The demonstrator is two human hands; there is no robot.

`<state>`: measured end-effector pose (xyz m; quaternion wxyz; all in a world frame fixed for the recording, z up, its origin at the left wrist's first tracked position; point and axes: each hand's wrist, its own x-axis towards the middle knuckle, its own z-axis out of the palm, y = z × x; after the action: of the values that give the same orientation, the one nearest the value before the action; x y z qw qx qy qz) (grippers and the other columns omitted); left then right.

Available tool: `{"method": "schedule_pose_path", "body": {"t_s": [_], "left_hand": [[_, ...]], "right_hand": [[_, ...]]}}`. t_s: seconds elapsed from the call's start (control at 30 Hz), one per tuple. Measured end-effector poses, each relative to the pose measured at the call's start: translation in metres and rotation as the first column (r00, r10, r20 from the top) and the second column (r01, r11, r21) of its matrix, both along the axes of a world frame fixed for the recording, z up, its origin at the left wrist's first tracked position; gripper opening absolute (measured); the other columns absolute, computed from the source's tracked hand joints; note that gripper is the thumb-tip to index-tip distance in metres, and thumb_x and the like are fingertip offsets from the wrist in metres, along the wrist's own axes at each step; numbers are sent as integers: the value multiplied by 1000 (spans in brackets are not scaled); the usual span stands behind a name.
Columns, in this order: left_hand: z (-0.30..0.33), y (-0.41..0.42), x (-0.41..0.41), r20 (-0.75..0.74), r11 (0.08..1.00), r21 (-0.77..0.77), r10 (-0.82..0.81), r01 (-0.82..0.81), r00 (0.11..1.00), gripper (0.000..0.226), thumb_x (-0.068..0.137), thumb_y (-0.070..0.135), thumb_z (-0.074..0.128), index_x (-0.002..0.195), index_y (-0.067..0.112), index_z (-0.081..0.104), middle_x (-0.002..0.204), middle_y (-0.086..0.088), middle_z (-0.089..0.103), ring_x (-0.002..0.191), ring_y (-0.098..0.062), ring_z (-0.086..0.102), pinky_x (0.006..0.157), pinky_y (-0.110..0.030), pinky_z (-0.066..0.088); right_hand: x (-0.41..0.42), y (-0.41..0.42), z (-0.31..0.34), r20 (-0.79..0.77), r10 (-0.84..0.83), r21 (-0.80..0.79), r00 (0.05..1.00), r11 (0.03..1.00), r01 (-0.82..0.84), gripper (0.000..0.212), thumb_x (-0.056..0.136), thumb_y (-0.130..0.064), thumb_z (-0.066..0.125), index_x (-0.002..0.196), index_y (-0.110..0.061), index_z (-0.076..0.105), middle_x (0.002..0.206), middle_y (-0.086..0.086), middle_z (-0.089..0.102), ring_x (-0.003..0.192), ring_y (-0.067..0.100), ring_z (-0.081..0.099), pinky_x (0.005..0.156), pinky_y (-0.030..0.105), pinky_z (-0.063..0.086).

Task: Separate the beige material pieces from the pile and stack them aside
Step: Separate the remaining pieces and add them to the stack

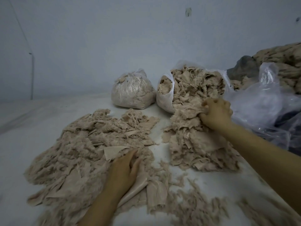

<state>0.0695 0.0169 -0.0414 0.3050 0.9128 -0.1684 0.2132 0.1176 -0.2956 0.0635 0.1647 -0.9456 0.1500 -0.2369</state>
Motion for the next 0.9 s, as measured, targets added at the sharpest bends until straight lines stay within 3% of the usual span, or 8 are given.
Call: {"method": "schedule_pose_path", "body": {"t_s": [0.07,0.17,0.23,0.3,0.4,0.57,0.77,0.9], "left_hand": [[6,-2,-5,76,996,-10,-84,85,994,28,98,30,46,113,19,66,86,9,67,80,-9,58,86,-34,44],[10,0,-13,-131,929,34,-361,368,923,34,94,38,42,100,18,70,94,11,68,86,-4,58,82,-22,43],[7,3,-14,-262,876,104,-433,472,862,26,93,40,54,95,19,70,92,8,64,86,-3,55,79,-21,43],[4,3,-12,-232,874,129,-433,469,871,15,92,25,60,85,14,68,84,5,59,80,-4,52,75,-22,41],[5,1,-14,-251,918,-90,-397,387,883,22,95,12,53,73,15,55,70,10,51,66,1,47,63,-15,36],[11,1,-12,-272,923,-285,-336,258,902,29,96,7,49,69,16,49,65,8,47,62,0,43,60,-16,34],[16,4,-15,-388,888,-297,-449,352,805,29,92,31,59,75,8,66,74,-1,61,71,-7,54,68,-23,41],[15,-7,-22,-400,842,-382,-523,381,753,28,88,10,65,65,25,64,65,14,60,65,2,54,66,-12,41]], "right_hand": [[-14,18,7,178,71,-11,981,997,-70,39,88,-24,63,125,-17,53,138,15,37,132,34,26,107,43,24],[-48,60,-7,338,339,63,878,923,-381,14,89,-23,62,102,-16,63,106,3,58,105,17,50,85,27,36],[-77,92,-35,165,556,167,815,799,-578,16,87,-35,65,93,-20,66,87,-8,59,83,2,53,71,19,36],[-99,118,-68,-72,660,223,748,742,-633,32,80,-52,67,94,-24,67,86,-8,55,80,2,49,70,20,34],[-110,132,-97,-31,710,274,703,683,-678,26,84,-39,69,68,-24,55,68,-10,43,69,-2,39,67,17,28],[-112,126,-91,254,495,646,831,552,-527,44,88,-13,66,59,-22,34,52,-12,34,52,1,32,53,17,27],[-116,110,-93,211,434,806,876,429,-407,28,92,-16,60,78,5,48,72,8,45,68,16,43,64,27,34],[-108,122,-95,205,288,934,935,229,-276,17,98,-18,51,83,-13,56,75,3,58,74,18,55,70,30,46]]}}
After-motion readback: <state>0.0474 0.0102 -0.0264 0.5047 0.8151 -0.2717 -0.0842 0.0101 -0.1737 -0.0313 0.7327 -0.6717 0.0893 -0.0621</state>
